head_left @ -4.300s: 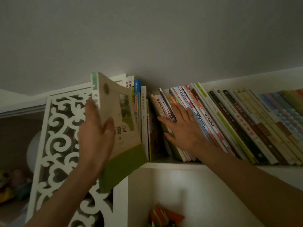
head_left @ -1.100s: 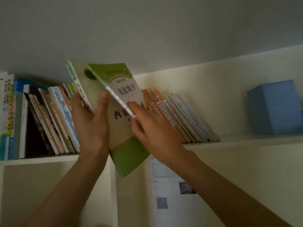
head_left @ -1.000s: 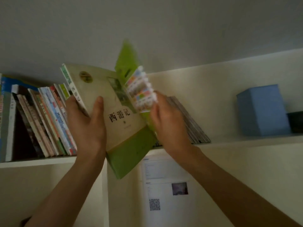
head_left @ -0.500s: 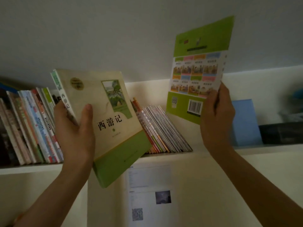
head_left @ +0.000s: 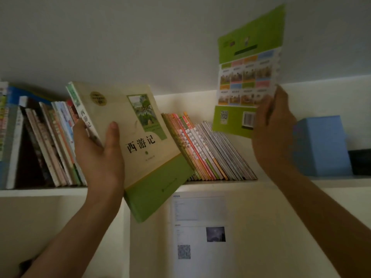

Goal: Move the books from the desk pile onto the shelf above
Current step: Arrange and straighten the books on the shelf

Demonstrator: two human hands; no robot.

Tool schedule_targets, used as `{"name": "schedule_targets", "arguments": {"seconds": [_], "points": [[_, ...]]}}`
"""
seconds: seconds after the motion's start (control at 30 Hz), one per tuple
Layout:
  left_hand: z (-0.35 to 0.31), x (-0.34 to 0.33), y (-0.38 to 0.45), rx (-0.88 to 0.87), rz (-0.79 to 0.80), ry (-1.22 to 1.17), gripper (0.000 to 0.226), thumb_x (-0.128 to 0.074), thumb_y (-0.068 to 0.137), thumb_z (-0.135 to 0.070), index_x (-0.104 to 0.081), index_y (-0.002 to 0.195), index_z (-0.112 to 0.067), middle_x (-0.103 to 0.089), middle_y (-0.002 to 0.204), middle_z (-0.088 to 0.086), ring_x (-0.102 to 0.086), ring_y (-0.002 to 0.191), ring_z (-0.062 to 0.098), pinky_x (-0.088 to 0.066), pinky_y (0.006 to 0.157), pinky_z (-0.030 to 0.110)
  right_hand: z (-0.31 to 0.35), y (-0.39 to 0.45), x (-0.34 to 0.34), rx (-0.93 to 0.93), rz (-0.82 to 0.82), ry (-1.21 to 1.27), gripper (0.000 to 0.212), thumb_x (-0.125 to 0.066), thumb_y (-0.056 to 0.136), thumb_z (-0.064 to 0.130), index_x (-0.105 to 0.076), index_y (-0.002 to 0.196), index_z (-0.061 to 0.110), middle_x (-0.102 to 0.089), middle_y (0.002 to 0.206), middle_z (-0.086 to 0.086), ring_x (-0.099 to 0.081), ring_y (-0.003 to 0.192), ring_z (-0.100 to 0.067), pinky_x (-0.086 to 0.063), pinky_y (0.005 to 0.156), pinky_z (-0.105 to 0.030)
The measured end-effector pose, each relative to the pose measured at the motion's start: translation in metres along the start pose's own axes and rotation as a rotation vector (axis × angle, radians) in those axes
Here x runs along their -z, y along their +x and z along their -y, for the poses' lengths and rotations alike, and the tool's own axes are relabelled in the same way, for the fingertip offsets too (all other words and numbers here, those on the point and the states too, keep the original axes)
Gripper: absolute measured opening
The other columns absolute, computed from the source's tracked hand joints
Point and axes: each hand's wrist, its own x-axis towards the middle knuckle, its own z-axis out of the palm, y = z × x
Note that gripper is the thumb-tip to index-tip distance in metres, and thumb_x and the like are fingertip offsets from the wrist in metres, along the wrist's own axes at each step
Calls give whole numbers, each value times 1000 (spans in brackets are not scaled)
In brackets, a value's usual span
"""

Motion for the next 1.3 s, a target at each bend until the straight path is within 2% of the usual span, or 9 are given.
{"name": "schedule_targets", "arguments": {"seconds": [0.2, 0.3, 0.47, 0.63, 0.77, 0.87, 1.0, 1.13, 1.3], "points": [[0, 0, -1, -23, 12, 4, 18, -53, 94, -20, -45, 102, -34, -59, 102, -16, -61, 90, -5, -50, 69, 10, -14, 10, 31, 3, -150, 39, 32, -33, 102, 14, -50, 120, -6, -52, 92, 11, -52, 76, 22, -38, 63, -1], [0, -1, -3, -32, 19, 1, 18, -52, 95, -19, -43, 103, -32, -56, 98, -20, -59, 84, -14, -47, 64, 5, -20, 17, 38, 65, -163, -38, 34, -32, 102, 15, -48, 123, -7, -54, 93, 7, -53, 73, 11, -38, 63, -4], [-1, -4, -4, -24, 7, 1, 23, -51, 95, -18, -40, 95, -38, -56, 99, -19, -59, 86, -11, -47, 65, 6, -51, -11, 19, -27, 377, -372, 31, -34, 102, 16, -49, 123, -1, -62, 98, -20, -61, 86, -35, -31, 62, -25], [3, -5, -2, -12, 14, -5, 19, -52, 95, -19, -42, 107, -28, -56, 98, -19, -59, 85, -12, -48, 65, 5, -59, -35, 0, -189, 768, -334, 32, -30, 102, 33, -48, 117, 12, -61, 93, -8, -57, 78, -22, -43, 65, -29], [5, 2, 5, -19, 15, 21, 19, -53, 94, -21, -43, 104, -34, -57, 101, -18, -60, 88, -10, -47, 64, 5, -59, -37, -1, -272, 974, -518, 84, -29, 71, 81, -30, 129, 20, -51, 122, -5, -56, 106, -26, -43, 94, -45], [5, 10, 12, -10, 21, 25, 21, -52, 94, -22, -48, 115, -25, -58, 109, -13, -62, 92, -3, -49, 64, 8, -58, -47, -16, -133, 881, -791, 113, -35, 65, 85, 1, 148, 18, -17, 153, -13, -29, 136, -35, -21, 109, -56], [3, 24, 22, -40, 22, 68, 28, -52, 94, -22, -48, 122, -19, -59, 109, -13, -61, 90, -5, -49, 63, 7, -36, -52, -49, 45, 725, -819, 115, -36, 68, 85, 15, 149, 20, 19, 156, -11, 9, 143, -38, -4, 109, -64], [5, 35, 27, -32, 27, 99, 22, -52, 94, -22, -43, 112, -29, -58, 102, -19, -61, 88, -7, -49, 60, 6, -7, -60, -93, 155, 669, -805, 111, -37, 74, 82, 14, 149, 19, 23, 155, -15, 14, 142, -41, 3, 105, -69], [6, 46, 35, -92, 26, 213, 28, -53, 94, -23, -47, 121, -19, -58, 116, -5, -61, 96, 6, -50, 67, 14, 7, -74, -138, 184, 725, -715, 106, -40, 80, 75, 12, 149, 13, 20, 155, -18, 18, 142, -37, 9, 109, -61]]}}
